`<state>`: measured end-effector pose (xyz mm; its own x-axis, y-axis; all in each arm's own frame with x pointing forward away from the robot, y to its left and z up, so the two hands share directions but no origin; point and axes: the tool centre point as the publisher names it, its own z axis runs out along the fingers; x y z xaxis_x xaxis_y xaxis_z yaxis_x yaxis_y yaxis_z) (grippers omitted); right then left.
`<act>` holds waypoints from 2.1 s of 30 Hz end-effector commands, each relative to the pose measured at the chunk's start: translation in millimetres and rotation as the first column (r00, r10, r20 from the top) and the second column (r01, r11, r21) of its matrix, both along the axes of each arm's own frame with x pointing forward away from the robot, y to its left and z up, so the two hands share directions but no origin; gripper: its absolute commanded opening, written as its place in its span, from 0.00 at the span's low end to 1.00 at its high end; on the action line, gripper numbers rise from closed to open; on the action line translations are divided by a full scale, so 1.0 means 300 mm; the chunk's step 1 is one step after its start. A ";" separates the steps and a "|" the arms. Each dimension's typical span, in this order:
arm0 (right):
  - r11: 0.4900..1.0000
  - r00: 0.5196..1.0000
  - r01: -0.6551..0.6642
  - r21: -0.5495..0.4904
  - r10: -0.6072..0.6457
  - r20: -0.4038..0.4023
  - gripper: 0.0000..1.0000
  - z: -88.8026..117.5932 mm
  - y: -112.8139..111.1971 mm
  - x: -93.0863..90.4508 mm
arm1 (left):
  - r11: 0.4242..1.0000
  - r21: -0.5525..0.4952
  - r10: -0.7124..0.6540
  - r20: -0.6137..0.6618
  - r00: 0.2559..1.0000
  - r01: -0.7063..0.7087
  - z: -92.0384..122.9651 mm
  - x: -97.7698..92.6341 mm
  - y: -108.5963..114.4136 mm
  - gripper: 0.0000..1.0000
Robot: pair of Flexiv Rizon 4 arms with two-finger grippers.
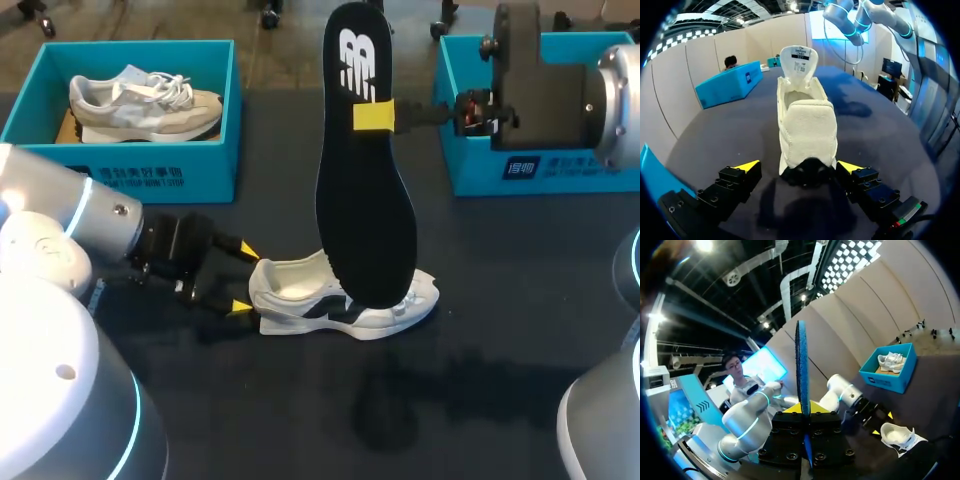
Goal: Take the shoe out of the shoebox, open the shoe tongue, remove and reinsert the insole, then place the shoe into the shoebox
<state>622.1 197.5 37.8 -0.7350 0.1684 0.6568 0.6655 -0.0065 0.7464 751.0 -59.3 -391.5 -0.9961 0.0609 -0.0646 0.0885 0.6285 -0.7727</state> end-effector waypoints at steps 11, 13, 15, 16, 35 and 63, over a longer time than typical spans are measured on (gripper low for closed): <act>1.000 1.000 0.002 -0.002 -0.002 -0.002 0.00 0.000 0.012 0.004 | 0.974 0.227 -0.018 0.082 0.996 -0.001 0.099 0.008 -0.007 1.00; 1.000 1.000 0.002 -0.002 -0.002 -0.002 0.00 0.000 0.012 0.004 | 0.968 0.251 -0.031 0.086 0.996 0.008 0.122 0.012 -0.012 1.00; 1.000 1.000 0.002 -0.002 -0.002 -0.002 0.00 0.000 0.012 0.004 | 0.957 0.289 -0.045 0.098 0.994 0.014 0.150 0.019 -0.018 1.00; 1.000 1.000 0.002 -0.002 -0.002 -0.002 0.00 0.000 0.012 0.004 | 0.953 0.303 -0.050 0.096 0.994 0.019 0.163 0.022 -0.022 1.00; 1.000 1.000 0.002 -0.002 -0.002 -0.002 0.00 0.000 0.012 0.004 | 0.887 0.455 -0.115 0.050 0.992 0.080 0.269 0.016 -0.081 1.00; 1.000 1.000 0.002 -0.002 -0.002 -0.002 0.00 0.000 0.012 0.004 | 0.716 0.698 0.024 -0.031 0.999 0.004 0.331 -0.069 -0.157 1.00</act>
